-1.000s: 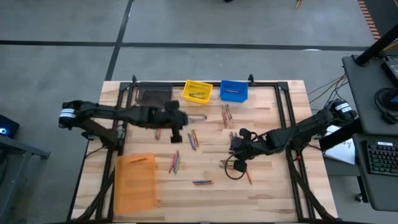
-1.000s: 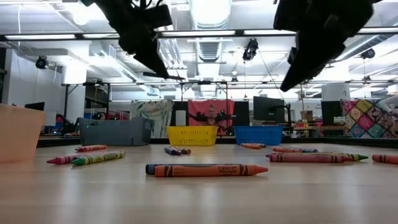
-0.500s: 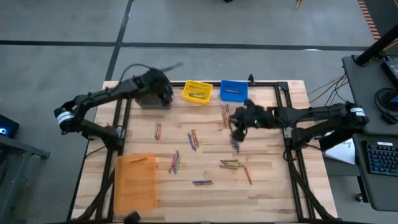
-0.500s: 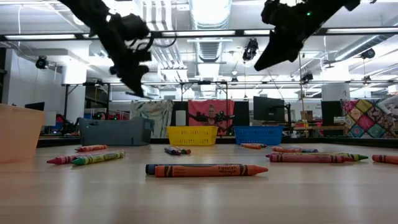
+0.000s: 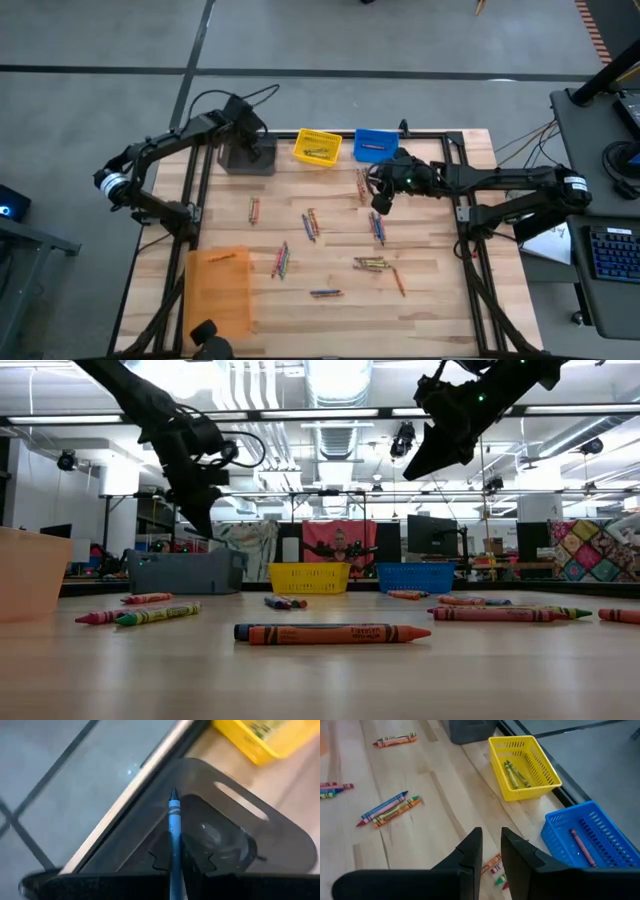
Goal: Sort crayons
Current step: Put the blue crayon into the black bin
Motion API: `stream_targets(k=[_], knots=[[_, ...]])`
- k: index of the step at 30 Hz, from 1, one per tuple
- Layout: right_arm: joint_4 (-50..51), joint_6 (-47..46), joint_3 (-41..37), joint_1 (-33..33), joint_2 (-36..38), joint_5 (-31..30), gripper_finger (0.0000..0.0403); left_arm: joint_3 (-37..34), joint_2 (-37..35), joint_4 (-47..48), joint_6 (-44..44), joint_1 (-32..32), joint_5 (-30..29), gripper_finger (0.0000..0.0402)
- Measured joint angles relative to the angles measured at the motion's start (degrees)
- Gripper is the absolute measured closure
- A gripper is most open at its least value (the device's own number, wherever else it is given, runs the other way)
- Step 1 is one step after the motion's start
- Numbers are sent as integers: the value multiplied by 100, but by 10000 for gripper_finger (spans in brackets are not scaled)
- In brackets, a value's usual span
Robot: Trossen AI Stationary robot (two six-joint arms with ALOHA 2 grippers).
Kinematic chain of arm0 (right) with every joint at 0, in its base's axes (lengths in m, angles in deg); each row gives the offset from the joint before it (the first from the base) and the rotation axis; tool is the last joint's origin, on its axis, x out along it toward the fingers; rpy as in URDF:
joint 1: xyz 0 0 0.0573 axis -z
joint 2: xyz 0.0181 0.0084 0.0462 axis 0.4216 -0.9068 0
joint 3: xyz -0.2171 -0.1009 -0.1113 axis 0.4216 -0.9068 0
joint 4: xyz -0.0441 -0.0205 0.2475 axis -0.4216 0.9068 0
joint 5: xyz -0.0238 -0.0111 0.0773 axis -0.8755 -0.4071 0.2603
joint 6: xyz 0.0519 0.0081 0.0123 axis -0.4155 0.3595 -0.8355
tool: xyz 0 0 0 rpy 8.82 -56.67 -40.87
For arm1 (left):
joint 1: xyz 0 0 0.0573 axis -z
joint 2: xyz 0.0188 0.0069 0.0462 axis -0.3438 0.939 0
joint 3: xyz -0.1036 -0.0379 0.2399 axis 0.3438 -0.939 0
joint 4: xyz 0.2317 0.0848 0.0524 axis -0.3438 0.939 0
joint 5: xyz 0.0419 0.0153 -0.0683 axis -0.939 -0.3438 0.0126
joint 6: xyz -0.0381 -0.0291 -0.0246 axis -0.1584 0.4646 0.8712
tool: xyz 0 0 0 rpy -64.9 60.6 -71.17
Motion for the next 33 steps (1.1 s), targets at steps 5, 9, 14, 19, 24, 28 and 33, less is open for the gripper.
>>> stream_targets(k=[5, 9, 14, 19, 24, 28, 33], knots=[[-2, 137, 0, 0, 0, -4, 344, 0, 146, 295, -703, -15, 18, 401], [-139, 727, 0, 101, -9, -8, 344, -3, 268, 630, -1004, -8, 37, 401], [-618, 1399, 0, 464, -39, 34, 344, -4, 322, 615, -1188, -8, 337, 401], [-868, 1536, 0, 835, -34, 311, 344, -4, 393, 453, -1245, -8, 340, 401], [-875, 1259, 0, 938, -31, 494, 344, 24, 605, 162, -1295, -8, 331, 383], [-876, 1108, 0, 936, -31, 547, 344, 46, 787, 146, -1327, -9, 240, 365], [-898, 1332, 0, 944, -36, 577, 344, 46, 922, 99, -1333, -17, 126, 341]])
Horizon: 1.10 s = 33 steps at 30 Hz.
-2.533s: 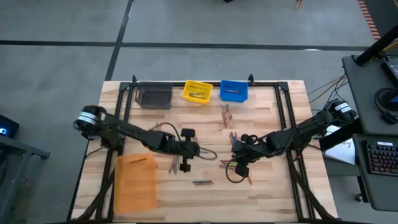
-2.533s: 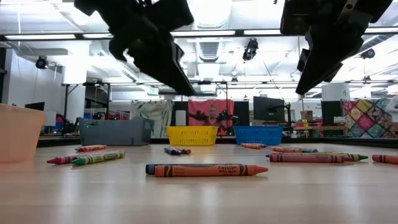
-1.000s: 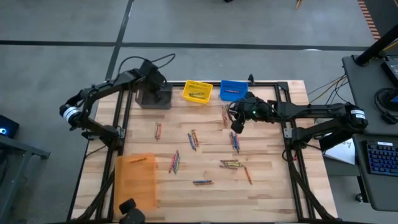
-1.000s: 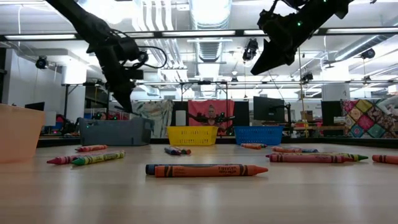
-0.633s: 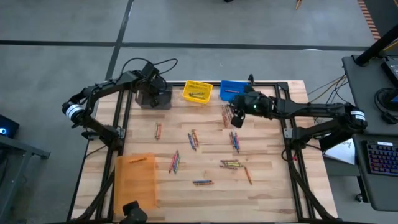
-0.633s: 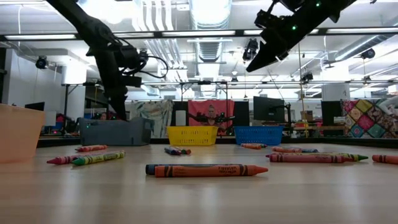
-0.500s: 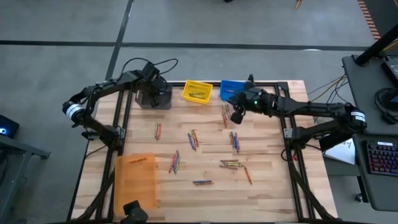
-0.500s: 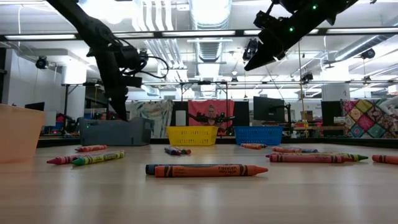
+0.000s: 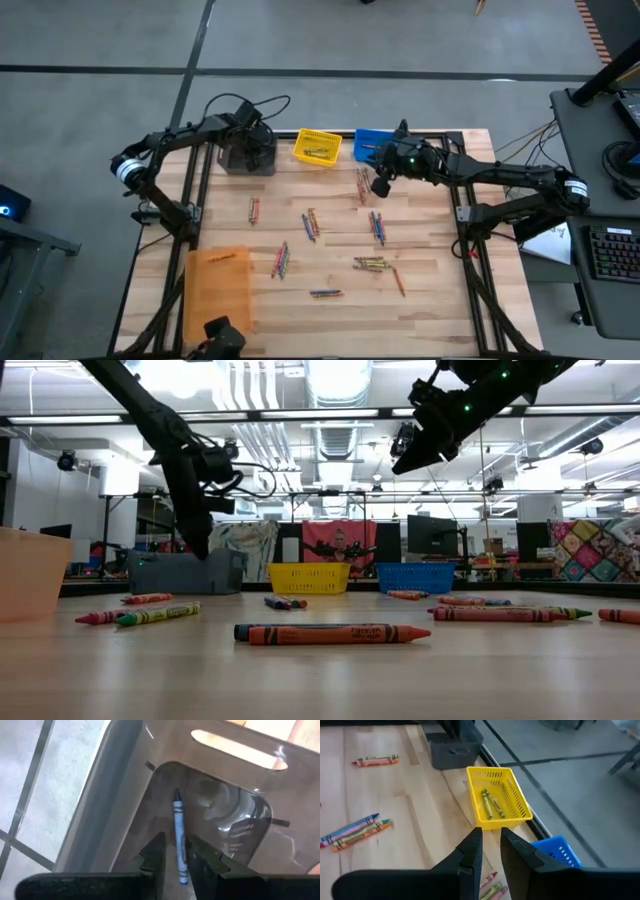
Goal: Sort crayons
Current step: Put the blue crayon into the black bin, then put the orange crayon into the orange bin
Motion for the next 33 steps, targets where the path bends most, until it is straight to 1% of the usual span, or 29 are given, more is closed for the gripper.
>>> stream_targets(k=[4, 7, 10, 15, 18, 22, 25, 29, 33], knots=[[-391, 204, 0, 231, -1, 18, 344, 0, 4, -35, 96, 0, 1, 324], [-595, 186, 65, 606, -29, 14, 344, 2, -38, -45, 327, 4, 3, 316], [-595, 158, 158, 1061, -58, 43, 344, 2, -82, -39, 563, 4, 7, 315], [-573, -44, 327, 1675, -139, 554, 344, 2, -252, -44, 702, 4, 67, 318], [-475, -342, 442, 1922, -232, 644, 344, 2, -437, -177, 706, 4, 359, 319], [-82, -619, 584, 2093, -453, 641, 344, 4, -674, -460, 708, 4, 836, 320], [151, -364, 654, 2161, -746, 663, 344, 4, -812, -969, 706, 4, 965, 320], [174, 188, 885, 2401, -1282, 710, 344, 4, -926, -1430, 703, -2, 1096, 320], [185, 641, 1233, 2671, -1865, 1316, 344, 4, -1003, -1527, 870, -17, 1097, 320]])
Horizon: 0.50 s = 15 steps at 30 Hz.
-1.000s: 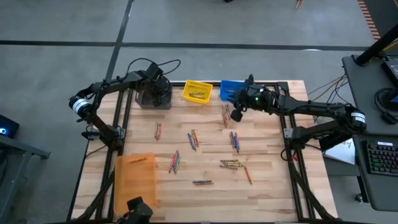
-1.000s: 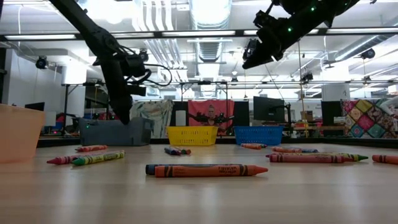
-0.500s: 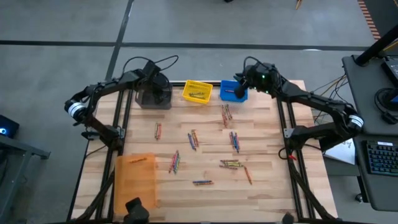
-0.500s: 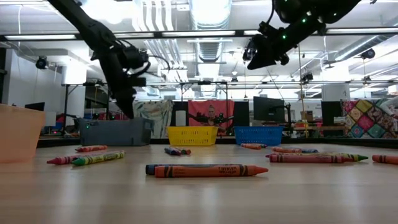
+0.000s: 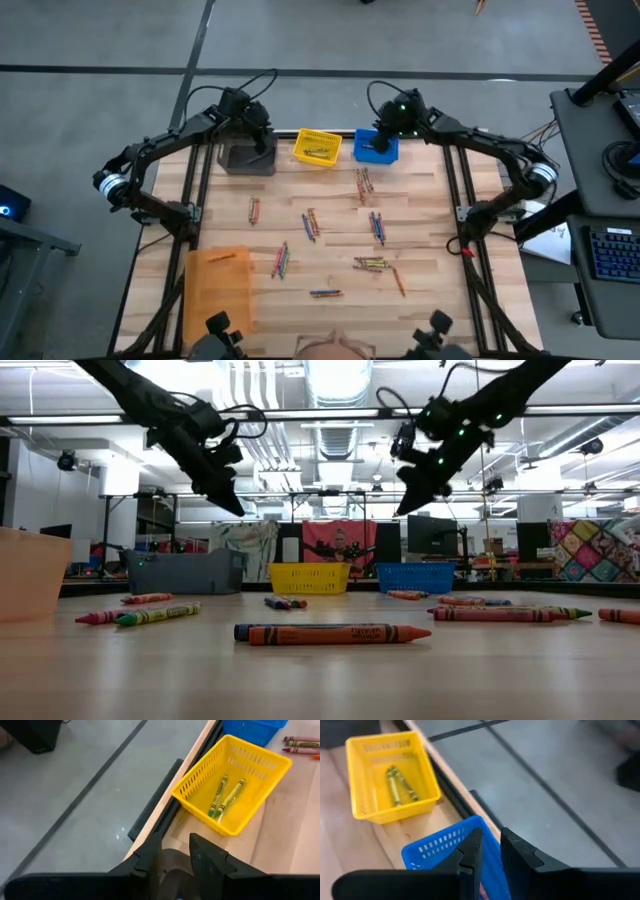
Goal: Sort crayons
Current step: Put the orange crayon into the orange bin
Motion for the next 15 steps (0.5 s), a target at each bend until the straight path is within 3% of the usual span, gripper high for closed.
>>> stream_targets(k=[5, 15], knots=[[360, -12, 480, 254, -610, 467, 344, 0, -23, 41, 223, 0, 223, 320], [2009, -288, 1866, 481, -1632, 504, 344, -11, -30, -21, 225, -9, 443, 320]])
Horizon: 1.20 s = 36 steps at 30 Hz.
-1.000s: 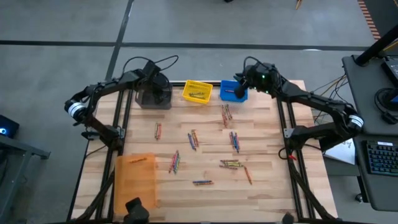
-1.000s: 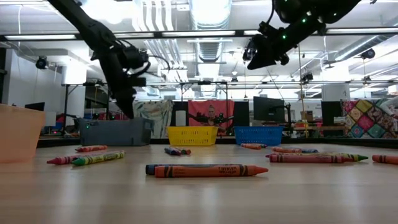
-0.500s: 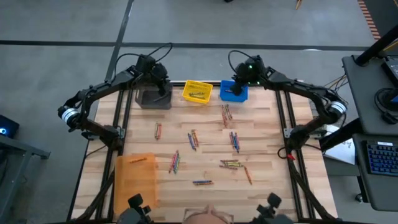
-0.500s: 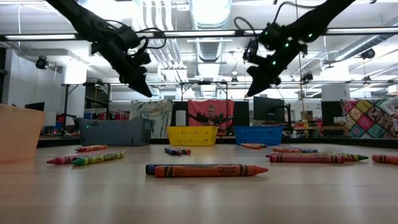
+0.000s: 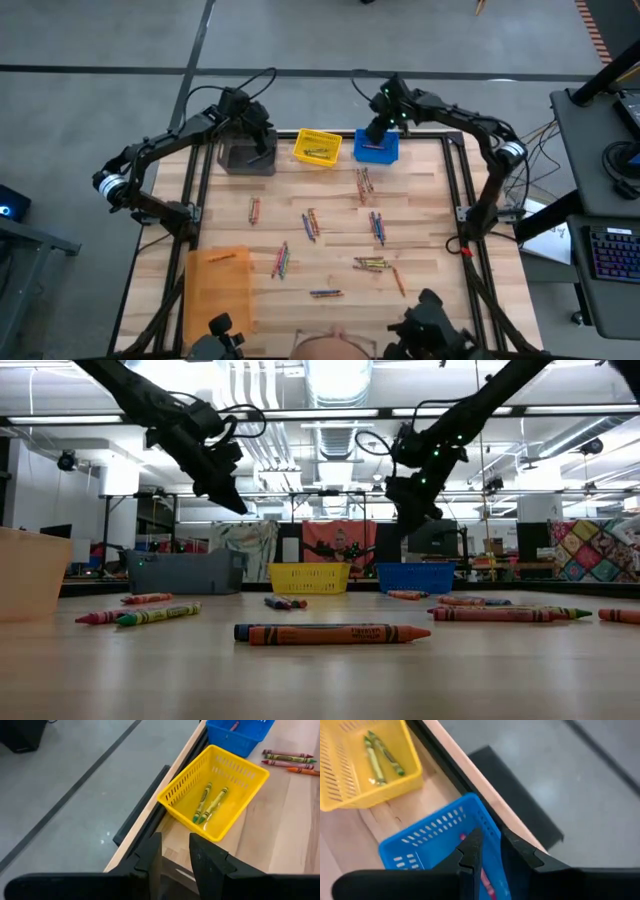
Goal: Sort crayons
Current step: Put the orange crayon into the orange bin
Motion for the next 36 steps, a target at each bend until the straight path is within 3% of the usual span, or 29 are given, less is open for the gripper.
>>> stream_targets(k=[8, 16, 31, 36], knots=[[1057, -108, 534, 18, -346, 44, 351, 19, -13, -208, 59, -13, 0, 320], [1105, 26, 531, 38, -407, 175, 392, 22, -17, -468, 29, -13, 2, 320], [1515, -136, 562, -426, 250, 185, 394, 24, -59, -496, 20, 211, 15, 320], [1677, 110, 562, -731, 323, 193, 394, 24, -59, -432, -250, 455, 335, 320]])
